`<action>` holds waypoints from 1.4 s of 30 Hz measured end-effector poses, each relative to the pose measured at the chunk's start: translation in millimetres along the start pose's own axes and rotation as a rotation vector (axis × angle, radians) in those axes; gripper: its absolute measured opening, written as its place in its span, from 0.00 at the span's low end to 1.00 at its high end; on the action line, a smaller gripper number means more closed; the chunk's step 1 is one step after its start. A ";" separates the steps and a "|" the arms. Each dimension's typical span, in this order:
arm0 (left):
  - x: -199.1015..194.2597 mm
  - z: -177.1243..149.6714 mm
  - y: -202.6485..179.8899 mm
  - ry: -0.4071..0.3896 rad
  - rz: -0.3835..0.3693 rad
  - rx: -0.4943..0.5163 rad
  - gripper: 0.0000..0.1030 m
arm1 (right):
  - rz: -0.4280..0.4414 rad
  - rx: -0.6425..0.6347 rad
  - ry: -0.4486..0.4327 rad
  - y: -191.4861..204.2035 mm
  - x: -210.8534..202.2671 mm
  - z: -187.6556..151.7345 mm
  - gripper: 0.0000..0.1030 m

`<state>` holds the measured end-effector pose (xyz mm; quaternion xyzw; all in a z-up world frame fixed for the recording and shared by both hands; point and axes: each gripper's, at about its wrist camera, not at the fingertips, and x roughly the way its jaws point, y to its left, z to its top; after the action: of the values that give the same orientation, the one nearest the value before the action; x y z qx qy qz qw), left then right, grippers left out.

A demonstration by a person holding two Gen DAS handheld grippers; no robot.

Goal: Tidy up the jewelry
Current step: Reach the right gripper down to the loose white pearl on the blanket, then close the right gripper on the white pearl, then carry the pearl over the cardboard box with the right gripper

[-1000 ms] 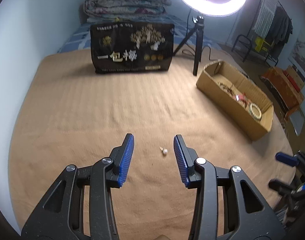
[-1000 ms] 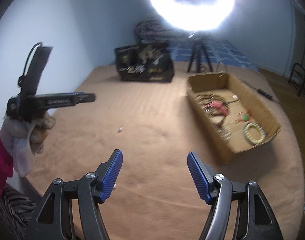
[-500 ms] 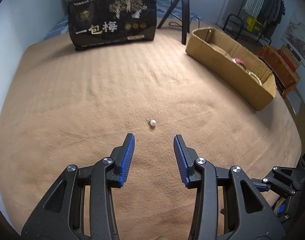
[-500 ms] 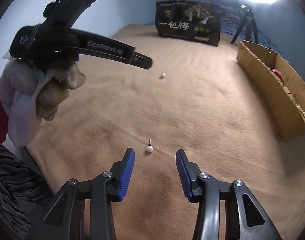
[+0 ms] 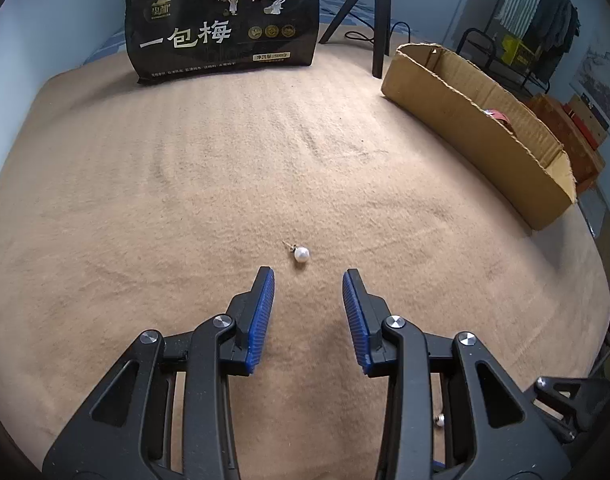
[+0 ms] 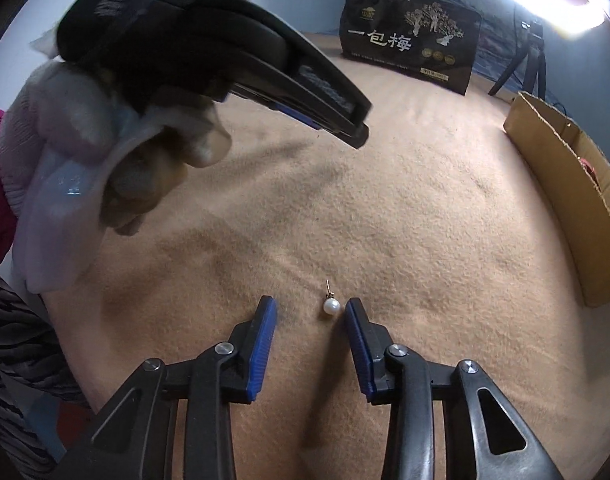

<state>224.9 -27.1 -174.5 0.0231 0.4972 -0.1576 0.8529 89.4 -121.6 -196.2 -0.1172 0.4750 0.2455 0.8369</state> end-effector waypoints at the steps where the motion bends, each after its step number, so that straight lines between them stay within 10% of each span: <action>1: 2.2 1.0 0.0 -0.001 0.004 -0.001 0.35 | -0.007 -0.002 -0.002 -0.1 0.4 0.3 0.31; 15: 21.2 5.3 -0.4 -0.005 0.022 -0.010 0.07 | -0.037 -0.017 -0.004 -5.0 1.6 1.6 0.08; 42: -37.6 29.1 -13.0 -0.136 0.003 -0.029 0.06 | -0.089 0.130 -0.126 -67.3 -46.0 27.4 0.06</action>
<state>228.5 -35.9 -126.1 0.0008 0.4402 -0.1503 0.8852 125.0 -180.9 -145.1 -0.0678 0.4305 0.1834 0.8812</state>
